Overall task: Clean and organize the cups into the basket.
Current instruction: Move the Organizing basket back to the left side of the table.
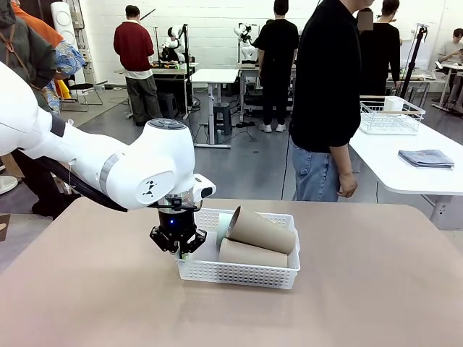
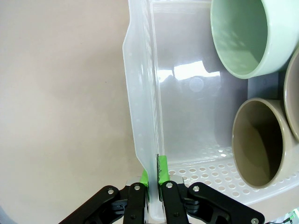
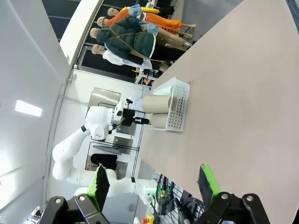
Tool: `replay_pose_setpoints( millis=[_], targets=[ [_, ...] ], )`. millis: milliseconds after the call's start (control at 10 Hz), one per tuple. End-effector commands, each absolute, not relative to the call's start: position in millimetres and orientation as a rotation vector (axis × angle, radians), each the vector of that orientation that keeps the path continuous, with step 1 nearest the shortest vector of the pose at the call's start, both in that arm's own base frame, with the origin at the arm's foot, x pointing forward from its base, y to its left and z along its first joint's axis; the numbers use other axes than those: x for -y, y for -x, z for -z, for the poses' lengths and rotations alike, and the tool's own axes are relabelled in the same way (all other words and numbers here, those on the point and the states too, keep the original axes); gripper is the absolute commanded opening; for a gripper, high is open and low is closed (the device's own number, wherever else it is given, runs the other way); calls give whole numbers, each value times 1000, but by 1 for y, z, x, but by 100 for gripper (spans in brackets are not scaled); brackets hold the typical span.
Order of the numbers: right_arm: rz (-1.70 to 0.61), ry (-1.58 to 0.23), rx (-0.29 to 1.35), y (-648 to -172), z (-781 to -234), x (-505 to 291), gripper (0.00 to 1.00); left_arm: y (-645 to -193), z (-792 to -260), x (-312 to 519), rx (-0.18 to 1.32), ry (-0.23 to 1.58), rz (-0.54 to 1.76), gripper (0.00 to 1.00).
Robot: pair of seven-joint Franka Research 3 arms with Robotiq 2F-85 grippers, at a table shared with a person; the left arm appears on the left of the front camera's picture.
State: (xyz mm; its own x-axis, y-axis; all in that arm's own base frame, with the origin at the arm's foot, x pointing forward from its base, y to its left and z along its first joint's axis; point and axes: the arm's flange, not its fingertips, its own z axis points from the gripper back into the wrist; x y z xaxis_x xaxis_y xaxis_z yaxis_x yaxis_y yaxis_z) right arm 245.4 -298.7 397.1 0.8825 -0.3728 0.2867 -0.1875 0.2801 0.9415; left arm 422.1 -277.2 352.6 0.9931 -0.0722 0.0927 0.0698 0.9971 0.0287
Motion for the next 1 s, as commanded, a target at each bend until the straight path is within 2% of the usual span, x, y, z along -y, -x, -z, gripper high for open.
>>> replay_pose_setpoints(
  millis=[0, 200, 300, 500, 900],
  targets=[
    [129, -1295, 507, -248, -397, 297, 100, -421, -353, 276, 102, -26, 86, 0],
    [129, -1295, 507, -248, -397, 297, 100, -421, -353, 276, 102, -26, 86, 0],
    [129, -1295, 507, -248, -397, 297, 100, -422, -353, 277, 94, -25, 71, 5],
    [129, -1295, 507, -248, -397, 297, 100, -426, -359, 210, 50, -37, 84, 5],
    [129, -1295, 507, -248, -397, 297, 100, -417, -381, 75, 101, -92, 36, 5]
  ],
)
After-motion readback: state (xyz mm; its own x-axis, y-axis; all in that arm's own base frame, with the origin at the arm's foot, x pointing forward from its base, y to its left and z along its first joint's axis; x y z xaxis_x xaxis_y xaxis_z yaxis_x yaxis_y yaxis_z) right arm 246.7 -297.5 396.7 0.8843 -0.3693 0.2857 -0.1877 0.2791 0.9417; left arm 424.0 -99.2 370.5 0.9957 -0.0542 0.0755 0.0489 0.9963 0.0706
